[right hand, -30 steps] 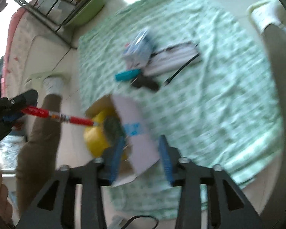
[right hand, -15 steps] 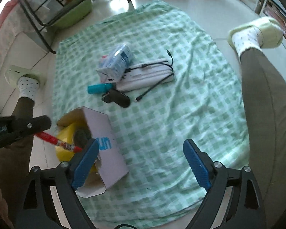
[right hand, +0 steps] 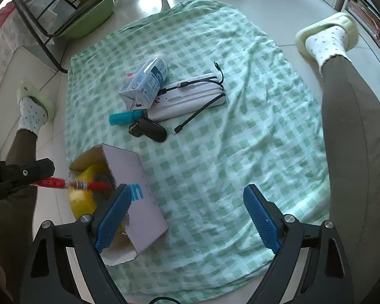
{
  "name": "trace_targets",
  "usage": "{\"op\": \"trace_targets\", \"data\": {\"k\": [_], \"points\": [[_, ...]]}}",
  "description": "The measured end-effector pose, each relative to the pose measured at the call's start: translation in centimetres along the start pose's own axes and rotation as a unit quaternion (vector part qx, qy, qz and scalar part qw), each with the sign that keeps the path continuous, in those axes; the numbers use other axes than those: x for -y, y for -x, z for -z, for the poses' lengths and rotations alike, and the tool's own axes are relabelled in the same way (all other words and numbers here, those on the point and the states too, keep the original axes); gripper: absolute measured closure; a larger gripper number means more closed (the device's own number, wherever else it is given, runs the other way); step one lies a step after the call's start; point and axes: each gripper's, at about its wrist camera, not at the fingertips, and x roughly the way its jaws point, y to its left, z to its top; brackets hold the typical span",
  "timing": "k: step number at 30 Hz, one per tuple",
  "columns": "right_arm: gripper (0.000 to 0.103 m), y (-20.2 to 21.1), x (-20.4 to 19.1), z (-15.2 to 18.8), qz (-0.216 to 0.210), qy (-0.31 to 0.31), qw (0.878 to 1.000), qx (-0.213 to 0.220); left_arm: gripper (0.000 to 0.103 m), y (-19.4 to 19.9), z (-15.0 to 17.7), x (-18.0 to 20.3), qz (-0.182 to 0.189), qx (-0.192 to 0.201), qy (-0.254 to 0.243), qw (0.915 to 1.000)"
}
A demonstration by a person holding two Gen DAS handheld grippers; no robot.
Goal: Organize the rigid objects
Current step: 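Move the right gripper over the black key fob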
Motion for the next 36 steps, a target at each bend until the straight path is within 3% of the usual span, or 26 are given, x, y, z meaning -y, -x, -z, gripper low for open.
{"op": "trace_targets", "data": {"k": [3,5,8,14,17,20,22,27,29,32,34,36], "points": [[0.012,-0.2,0.6,-0.4,0.008,0.0,1.0,-0.001,0.079,-0.6,-0.3,0.1,0.01,-0.007,-0.009,0.9999],[0.012,-0.6,1.3,-0.8,0.002,-0.017,1.0,-0.007,0.049,-0.8,-0.5,0.1,0.013,-0.004,-0.018,0.9998],[0.012,-1.8,1.9,-1.6,0.015,-0.012,1.0,-0.017,0.034,-0.7,-0.2,0.2,0.013,0.018,-0.04,0.9989],[0.012,-5.7,2.8,-4.9,0.033,0.036,0.996,-0.073,0.033,-1.0,1.3,0.7,-0.02,0.038,-0.119,0.992],[0.012,-7.7,3.0,-7.0,0.007,0.044,0.994,-0.101,0.033,-1.1,1.9,0.7,-0.061,0.06,-0.145,0.9857],[0.015,-9.4,3.7,-8.8,-0.029,0.029,0.992,-0.115,0.033,-0.7,2.0,0.3,-0.055,0.067,-0.13,0.9877],[0.03,-10.5,4.1,-9.8,-0.043,0.023,0.991,-0.125,0.033,-0.3,2.0,0.2,-0.051,0.074,-0.121,0.9886],[0.03,-12.4,5.6,-11.6,-0.078,-0.025,0.987,-0.139,0.033,0.1,1.6,-1.4,-0.031,0.074,-0.075,0.994],[0.03,-12.5,5.3,-11.6,-0.119,-0.037,0.982,-0.143,0.033,0.2,1.3,-1.8,-0.02,0.074,-0.059,0.9953],[0.035,-12.4,2.4,-11.3,-0.147,0.03,0.978,-0.142,0.033,0.1,0.7,-2.5,-0.015,0.075,-0.047,0.996],[0.049,-12.2,-0.1,-11.0,-0.136,0.104,0.977,-0.128,0.033,-0.4,0.5,-2.9,-0.01,0.064,-0.038,0.9971],[0.049,-12.4,-3.0,-10.6,-0.122,0.177,0.97,-0.116,0.033,-0.7,0.4,-3.2,-0.008,0.056,-0.03,0.9979]]}}
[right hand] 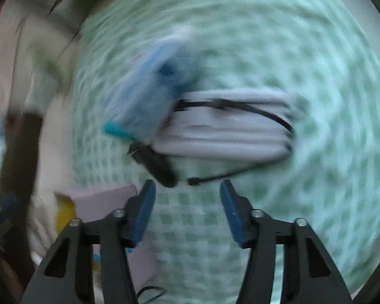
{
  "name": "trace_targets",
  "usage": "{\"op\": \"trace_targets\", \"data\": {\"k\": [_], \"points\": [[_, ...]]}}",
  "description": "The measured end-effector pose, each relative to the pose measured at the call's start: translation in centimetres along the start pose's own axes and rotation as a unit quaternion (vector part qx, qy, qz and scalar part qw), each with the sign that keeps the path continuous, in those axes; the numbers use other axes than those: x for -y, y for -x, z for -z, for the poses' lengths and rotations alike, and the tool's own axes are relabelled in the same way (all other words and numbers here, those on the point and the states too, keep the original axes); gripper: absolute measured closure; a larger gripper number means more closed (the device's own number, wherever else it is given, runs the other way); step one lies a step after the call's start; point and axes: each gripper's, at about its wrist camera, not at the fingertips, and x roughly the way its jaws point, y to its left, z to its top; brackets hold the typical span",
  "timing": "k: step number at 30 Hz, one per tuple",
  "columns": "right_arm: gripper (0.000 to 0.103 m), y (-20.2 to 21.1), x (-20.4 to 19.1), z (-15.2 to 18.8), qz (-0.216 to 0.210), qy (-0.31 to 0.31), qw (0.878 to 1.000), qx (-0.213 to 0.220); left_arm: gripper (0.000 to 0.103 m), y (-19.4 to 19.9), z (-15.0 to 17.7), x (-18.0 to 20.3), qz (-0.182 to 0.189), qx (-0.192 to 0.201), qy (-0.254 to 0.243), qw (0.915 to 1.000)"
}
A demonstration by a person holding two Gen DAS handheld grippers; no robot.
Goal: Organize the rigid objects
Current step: 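Move the right gripper over the black key fob, then grasp the black key fob by its ring with the right gripper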
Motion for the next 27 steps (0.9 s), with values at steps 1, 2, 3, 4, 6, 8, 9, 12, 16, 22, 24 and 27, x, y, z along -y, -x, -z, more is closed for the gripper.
{"op": "trace_targets", "data": {"k": [1,2,3,4,6,8,9,12,16,22,24,27], "points": [[0.049,-0.6,-1.2,-0.4,0.004,0.028,1.0,-0.004,0.033,0.1,0.0,-0.1,0.002,0.001,0.003,1.0],[0.049,-1.3,-2.3,-0.8,0.009,0.049,0.999,-0.009,0.033,0.2,-0.2,-0.2,0.003,0.003,0.005,1.0],[0.049,-1.7,-2.9,-1.1,0.017,0.062,0.998,-0.01,0.033,0.4,-0.3,-0.3,0.005,0.007,0.009,0.9999],[0.049,-2.1,-3.3,-1.4,0.029,0.073,0.997,-0.01,0.033,0.5,-0.3,-0.3,0.006,0.009,0.011,0.9999],[0.046,-3.3,-4.2,-2.1,0.055,0.079,0.995,-0.019,0.033,0.3,-0.3,-0.5,0.008,0.007,0.018,0.9998],[0.042,-3.5,-4.9,-2.3,0.065,0.084,0.994,-0.006,0.033,0.1,-0.4,-0.7,0.012,0.003,0.029,0.9995],[0.045,-3.6,-5.1,-2.3,0.07,0.087,0.994,-0.005,0.033,0.1,-0.4,-0.8,0.015,0.004,0.032,0.9994],[0.08,-4.5,-5.4,-1.7,0.078,0.09,0.992,-0.03,0.033,0.1,-0.3,-0.9,0.011,0.004,0.031,0.9995],[0.101,-3.5,-4.1,-0.5,0.061,0.042,0.996,-0.05,0.033,0.6,0.3,-1.1,0.008,0.009,0.032,0.9994],[0.098,-1.8,-0.6,4.6,0.053,-0.025,0.993,-0.099,0.033,1.1,1.0,-1.5,0.02,0.013,0.046,0.9987],[0.089,-1.4,-0.5,4.8,0.043,-0.032,0.995,-0.087,0.033,1.2,1.1,-1.6,0.027,0.013,0.053,0.9981],[0.066,-1.5,-1.5,3.3,0.055,-0.02,0.996,-0.066,0.033,1.1,1.1,-1.8,0.024,0.008,0.056,0.9981]]}}
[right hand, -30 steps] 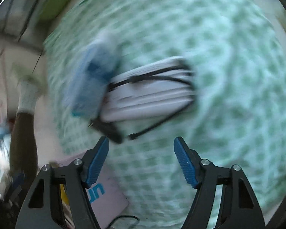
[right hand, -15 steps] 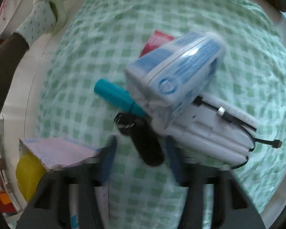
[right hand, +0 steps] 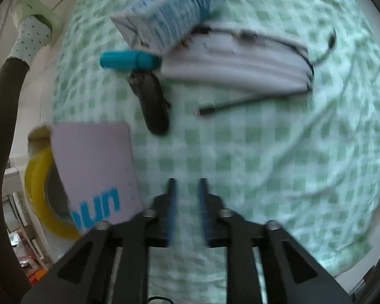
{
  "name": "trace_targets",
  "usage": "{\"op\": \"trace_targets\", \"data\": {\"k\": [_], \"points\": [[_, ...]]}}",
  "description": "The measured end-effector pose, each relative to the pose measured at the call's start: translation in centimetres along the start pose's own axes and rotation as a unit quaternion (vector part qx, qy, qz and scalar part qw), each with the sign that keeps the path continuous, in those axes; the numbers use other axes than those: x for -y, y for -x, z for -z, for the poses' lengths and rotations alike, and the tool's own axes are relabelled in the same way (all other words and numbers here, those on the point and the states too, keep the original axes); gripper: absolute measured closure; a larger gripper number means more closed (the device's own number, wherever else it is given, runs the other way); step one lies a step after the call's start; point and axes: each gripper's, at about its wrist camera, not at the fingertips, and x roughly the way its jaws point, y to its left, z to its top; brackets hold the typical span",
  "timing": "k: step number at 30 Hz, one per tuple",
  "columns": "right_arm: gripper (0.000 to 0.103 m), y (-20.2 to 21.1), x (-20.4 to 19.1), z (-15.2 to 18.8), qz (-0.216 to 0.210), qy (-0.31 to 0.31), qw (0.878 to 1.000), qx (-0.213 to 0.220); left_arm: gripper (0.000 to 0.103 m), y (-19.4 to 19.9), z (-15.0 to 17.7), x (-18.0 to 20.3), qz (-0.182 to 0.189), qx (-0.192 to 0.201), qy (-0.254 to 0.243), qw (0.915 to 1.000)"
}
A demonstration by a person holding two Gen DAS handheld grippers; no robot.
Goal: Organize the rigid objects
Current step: 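Grasp the black key fob by its ring with the right gripper, then lift the key fob and carry it over the cardboard box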
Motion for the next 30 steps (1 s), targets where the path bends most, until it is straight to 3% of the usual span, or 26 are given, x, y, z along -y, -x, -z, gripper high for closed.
{"op": "trace_targets", "data": {"k": [5,8,10,12,13,17,20,23,24,28,30], "points": [[0.058,-1.2,-3.1,-3.9,0.013,0.039,0.999,0.011,0.033,-0.1,-0.8,0.1,0.003,-0.004,0.009,0.9999],[0.057,-2.9,-4.7,-6.0,0.047,0.043,0.998,0.004,0.033,-0.9,-0.7,0.2,0.0,-0.019,0.005,0.9998],[0.072,-3.0,-4.5,-6.4,0.037,0.039,0.998,0.015,0.033,-1.2,-0.8,0.5,-0.006,-0.023,0.001,0.9997],[0.076,-2.6,-3.7,-6.0,0.023,0.026,0.999,0.018,0.033,-1.3,-0.9,0.7,-0.008,-0.021,-0.003,0.9997],[0.082,-2.4,-3.3,-5.5,0.006,0.019,1.0,0.014,0.033,-1.2,-1.0,0.7,-0.008,-0.019,-0.003,0.9998],[0.083,-1.2,-0.9,-1.0,-0.018,-0.006,1.0,-0.021,0.033,-1.5,-0.7,0.7,-0.003,-0.017,-0.001,0.9999],[0.084,-1.2,1.4,3.1,-0.003,-0.061,0.995,-0.083,0.033,-2.1,-0.3,0.8,-0.01,-0.026,-0.016,0.9995],[0.084,-1.4,3.5,7.1,-0.034,-0.132,0.985,-0.107,0.033,-2.3,-0.1,1.1,-0.02,-0.031,-0.026,0.999],[0.081,-1.5,4.2,7.8,-0.033,-0.154,0.982,-0.104,0.033,-2.4,0.0,1.2,-0.019,-0.036,-0.027,0.9988],[0.043,-1.9,7.6,8.7,-0.017,-0.242,0.966,-0.091,0.033,-2.8,0.5,1.3,-0.022,-0.051,-0.033,0.9979],[0.043,-2.2,8.0,8.3,-0.024,-0.253,0.964,-0.085,0.033,-2.7,0.5,1.2,-0.025,-0.053,-0.032,0.9978]]}}
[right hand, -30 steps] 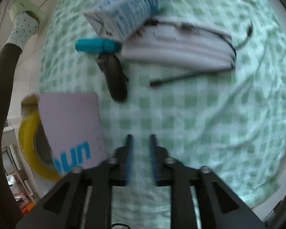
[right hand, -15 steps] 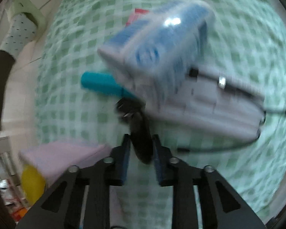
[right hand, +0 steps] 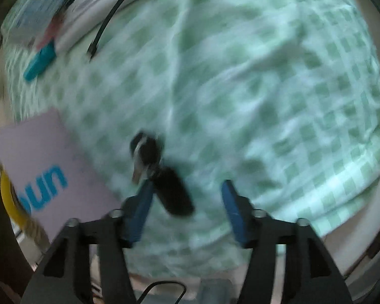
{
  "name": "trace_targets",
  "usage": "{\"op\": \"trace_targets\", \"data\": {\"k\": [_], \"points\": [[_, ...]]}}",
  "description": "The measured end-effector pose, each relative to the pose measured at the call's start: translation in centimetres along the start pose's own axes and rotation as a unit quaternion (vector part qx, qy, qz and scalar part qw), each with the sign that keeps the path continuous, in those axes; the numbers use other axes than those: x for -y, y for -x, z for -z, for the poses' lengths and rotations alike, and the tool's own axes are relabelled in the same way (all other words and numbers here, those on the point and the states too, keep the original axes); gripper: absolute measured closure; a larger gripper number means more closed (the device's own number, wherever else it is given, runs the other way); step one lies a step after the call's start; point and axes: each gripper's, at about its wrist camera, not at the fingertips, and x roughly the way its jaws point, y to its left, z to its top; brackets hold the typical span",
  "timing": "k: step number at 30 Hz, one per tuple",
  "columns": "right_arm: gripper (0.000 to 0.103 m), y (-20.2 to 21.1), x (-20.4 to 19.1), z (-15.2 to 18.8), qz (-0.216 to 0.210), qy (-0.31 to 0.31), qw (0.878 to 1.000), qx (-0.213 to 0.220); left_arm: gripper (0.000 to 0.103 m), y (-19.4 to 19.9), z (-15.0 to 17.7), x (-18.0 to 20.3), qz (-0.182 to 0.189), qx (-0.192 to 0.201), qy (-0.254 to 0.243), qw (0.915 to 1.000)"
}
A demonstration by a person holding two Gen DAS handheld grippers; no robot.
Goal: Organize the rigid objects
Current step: 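Lift the key fob and carry it over the cardboard box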
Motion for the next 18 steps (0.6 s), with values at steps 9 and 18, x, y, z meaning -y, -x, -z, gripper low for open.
{"op": "trace_targets", "data": {"k": [9,18], "points": [[0.085,0.4,-4.9,1.5,0.023,0.104,0.994,0.037,0.033,1.0,0.6,-0.4,0.016,0.007,0.017,0.9997],[0.086,9.3,-2.5,5.3,-0.142,0.068,0.976,0.152,0.033,-0.2,2.0,-0.6,0.047,-0.053,0.047,0.9964]]}}
